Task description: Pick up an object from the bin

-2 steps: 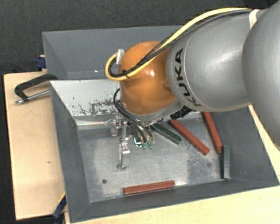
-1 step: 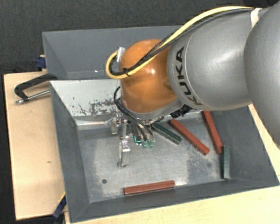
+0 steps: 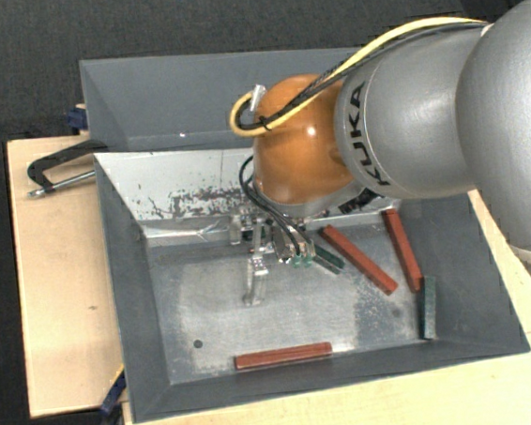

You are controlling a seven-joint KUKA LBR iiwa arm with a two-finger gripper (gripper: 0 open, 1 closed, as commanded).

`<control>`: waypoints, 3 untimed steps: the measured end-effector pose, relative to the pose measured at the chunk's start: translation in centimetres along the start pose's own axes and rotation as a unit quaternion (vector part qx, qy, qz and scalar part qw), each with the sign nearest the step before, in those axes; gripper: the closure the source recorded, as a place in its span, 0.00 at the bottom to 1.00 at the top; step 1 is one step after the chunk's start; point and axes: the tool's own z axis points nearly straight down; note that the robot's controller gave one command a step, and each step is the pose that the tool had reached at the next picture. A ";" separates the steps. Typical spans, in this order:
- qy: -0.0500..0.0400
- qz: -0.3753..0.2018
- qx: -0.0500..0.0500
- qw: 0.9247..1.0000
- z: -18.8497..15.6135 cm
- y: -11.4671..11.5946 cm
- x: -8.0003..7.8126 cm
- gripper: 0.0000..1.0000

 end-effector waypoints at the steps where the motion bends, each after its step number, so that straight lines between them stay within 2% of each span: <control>1: 0.004 -0.034 0.005 0.999 4.2 -2.3 -0.9 0.00; 2: 0.004 -0.094 -0.001 0.996 4.2 -0.7 -0.7 0.00; 3: 0.003 -0.073 0.002 0.997 3.4 -4.1 -0.7 0.00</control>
Offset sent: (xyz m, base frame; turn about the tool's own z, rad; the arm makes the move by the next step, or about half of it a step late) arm 0.0109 -0.0689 -0.0227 -0.2805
